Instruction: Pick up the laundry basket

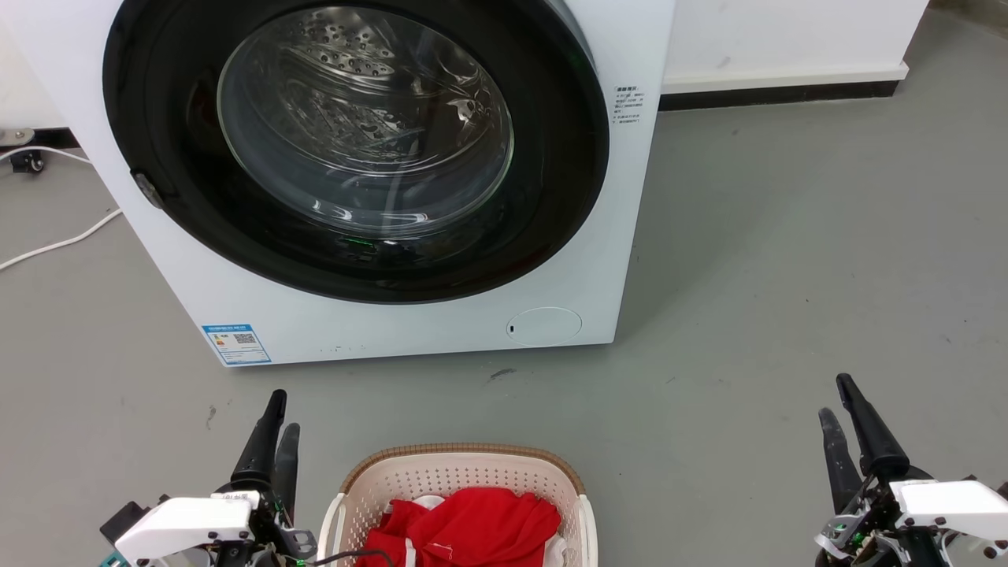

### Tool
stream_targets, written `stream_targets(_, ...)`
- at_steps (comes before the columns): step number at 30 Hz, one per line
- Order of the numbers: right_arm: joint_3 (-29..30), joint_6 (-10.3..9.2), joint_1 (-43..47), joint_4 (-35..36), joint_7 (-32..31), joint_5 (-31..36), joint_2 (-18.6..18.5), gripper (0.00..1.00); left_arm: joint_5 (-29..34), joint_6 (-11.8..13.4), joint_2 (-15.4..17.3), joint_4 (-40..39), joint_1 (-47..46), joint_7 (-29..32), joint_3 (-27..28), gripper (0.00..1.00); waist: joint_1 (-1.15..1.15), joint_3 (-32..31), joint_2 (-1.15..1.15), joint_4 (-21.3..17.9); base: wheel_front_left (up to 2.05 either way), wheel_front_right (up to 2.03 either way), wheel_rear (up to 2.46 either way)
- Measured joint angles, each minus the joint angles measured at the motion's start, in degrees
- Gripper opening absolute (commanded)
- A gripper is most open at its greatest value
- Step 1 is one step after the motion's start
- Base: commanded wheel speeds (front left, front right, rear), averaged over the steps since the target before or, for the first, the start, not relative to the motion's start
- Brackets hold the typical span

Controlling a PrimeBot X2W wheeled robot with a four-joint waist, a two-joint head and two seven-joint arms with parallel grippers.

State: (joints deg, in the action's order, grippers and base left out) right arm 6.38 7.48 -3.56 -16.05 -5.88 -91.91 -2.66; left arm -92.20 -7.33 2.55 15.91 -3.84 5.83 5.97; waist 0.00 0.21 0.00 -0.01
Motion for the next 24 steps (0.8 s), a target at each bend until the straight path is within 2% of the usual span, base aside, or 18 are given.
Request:
stream_targets(8, 0.2, 0.0, 0.0, 1.6, 2.2, 5.9, 0.0, 1.0, 5.7, 0.0, 0.0, -1.3, 0.0, -2.2, 0.2, 1.0, 0.0, 0.1, 0.0, 0.0, 0.0, 0.0, 0.0)
stream_targets(24, -2.1, 0.0, 0.5, 7.0, 6.2, 29.1, 0.0, 1.0, 24.9, 1.3, 0.0, -6.1, 0.0, -6.1, -1.9, 1.0, 0.0, 0.5, 0.0, 0.0, 0.0, 0.0, 0.0)
